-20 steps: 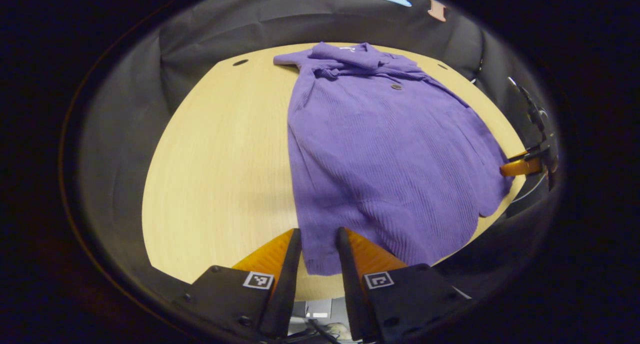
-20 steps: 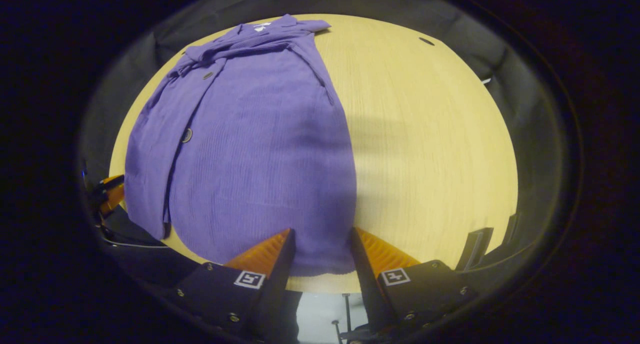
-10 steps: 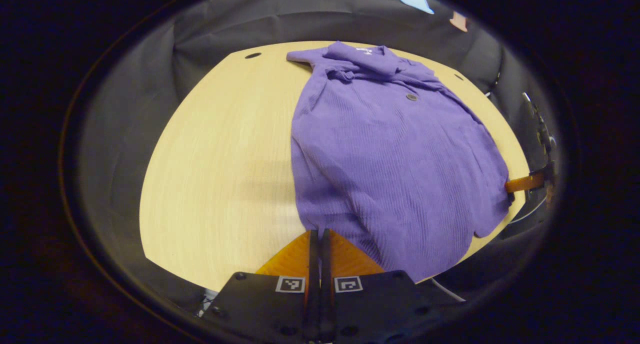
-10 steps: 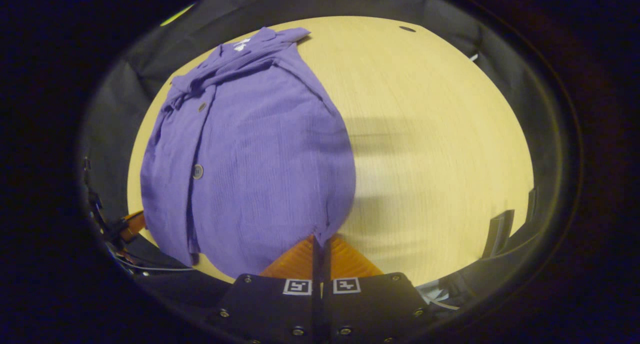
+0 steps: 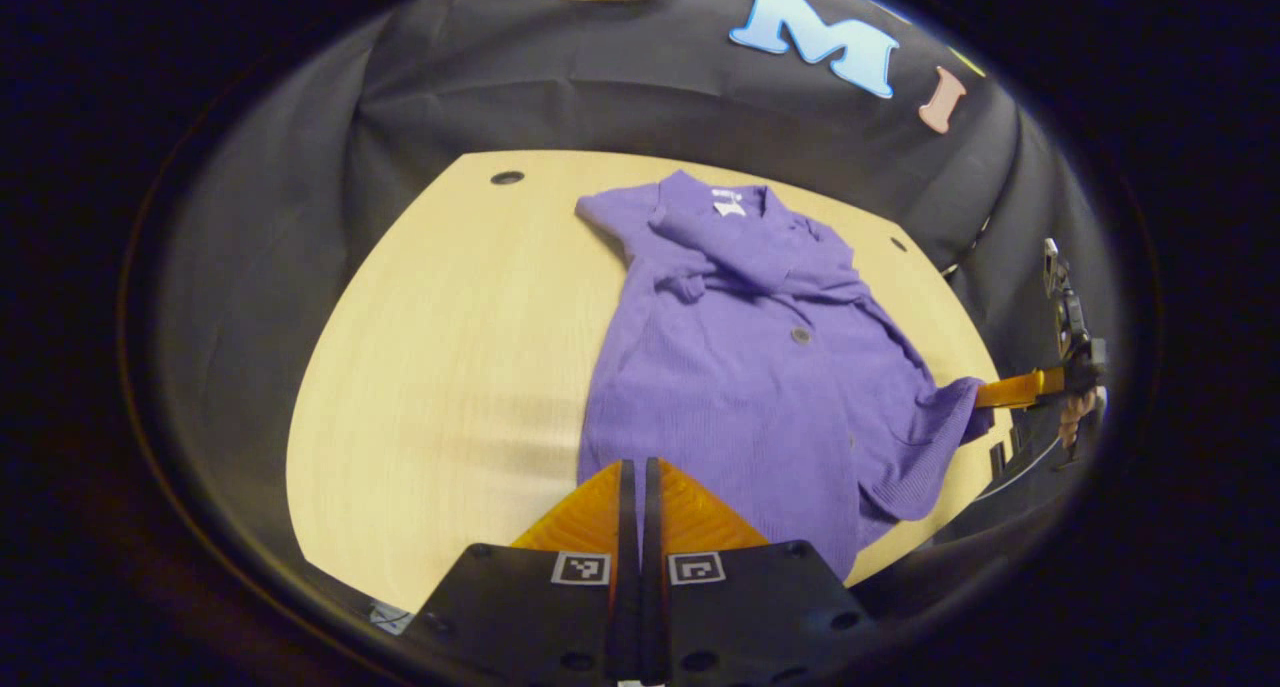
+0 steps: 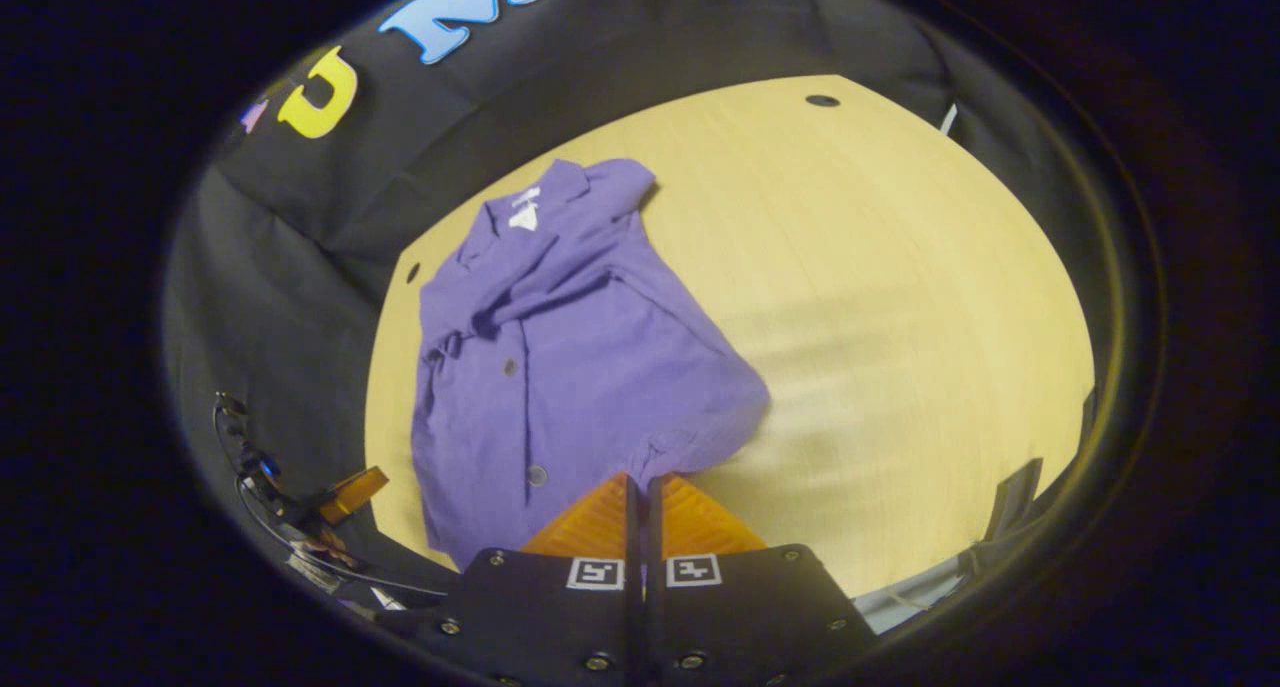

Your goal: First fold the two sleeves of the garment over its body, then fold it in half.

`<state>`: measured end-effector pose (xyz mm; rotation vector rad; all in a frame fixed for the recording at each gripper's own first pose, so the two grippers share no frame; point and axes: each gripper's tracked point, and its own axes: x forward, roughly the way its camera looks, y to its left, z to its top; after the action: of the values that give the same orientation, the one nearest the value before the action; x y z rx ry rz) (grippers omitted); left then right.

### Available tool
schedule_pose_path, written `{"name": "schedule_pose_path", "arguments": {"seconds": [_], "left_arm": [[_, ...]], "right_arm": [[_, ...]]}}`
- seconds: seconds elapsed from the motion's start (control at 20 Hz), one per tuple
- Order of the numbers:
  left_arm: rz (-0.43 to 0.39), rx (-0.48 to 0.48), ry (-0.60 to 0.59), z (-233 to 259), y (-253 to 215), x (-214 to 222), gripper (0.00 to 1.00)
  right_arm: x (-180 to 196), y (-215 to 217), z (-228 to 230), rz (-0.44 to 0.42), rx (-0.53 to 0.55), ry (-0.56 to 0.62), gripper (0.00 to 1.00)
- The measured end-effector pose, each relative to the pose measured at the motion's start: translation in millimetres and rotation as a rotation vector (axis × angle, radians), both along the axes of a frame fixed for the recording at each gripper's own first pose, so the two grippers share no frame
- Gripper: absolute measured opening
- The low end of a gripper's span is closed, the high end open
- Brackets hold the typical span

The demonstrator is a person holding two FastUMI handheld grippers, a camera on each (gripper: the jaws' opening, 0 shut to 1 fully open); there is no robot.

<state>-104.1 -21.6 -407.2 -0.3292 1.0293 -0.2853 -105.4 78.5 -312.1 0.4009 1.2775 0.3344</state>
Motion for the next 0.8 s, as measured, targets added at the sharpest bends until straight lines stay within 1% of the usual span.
{"name": "schedule_pose_path", "arguments": {"seconds": [0.15, 0.45, 0.55, 0.65, 0.7, 0.8], "left_arm": [[-0.035, 0.017, -0.025, 5, -2, 24, 0.06], [-0.085, 0.005, -0.034, 8, -21, 60, 0.07], [-0.09, -0.003, -0.037, 11, -26, 75, 0.07], [-0.094, -0.011, -0.048, 14, -29, 97, 0.07], [-0.096, -0.02, -0.054, 19, -30, 111, 0.07], [-0.096, -0.036, -0.09, 31, -34, 156, 0.07]], "right_arm": [[27, 28, 20, -0.003, 0.089, -0.018, 0.01], [82, 85, 60, 0.01, 0.268, -0.047, 0.01], [112, 105, 72, -0.004, 0.332, -0.053, 0.01], [150, 124, 82, -0.037, 0.395, -0.062, 0.01], [171, 132, 85, -0.055, 0.417, -0.072, 0.01], [218, 144, 88, -0.081, 0.423, -0.113, 0.01]]}}
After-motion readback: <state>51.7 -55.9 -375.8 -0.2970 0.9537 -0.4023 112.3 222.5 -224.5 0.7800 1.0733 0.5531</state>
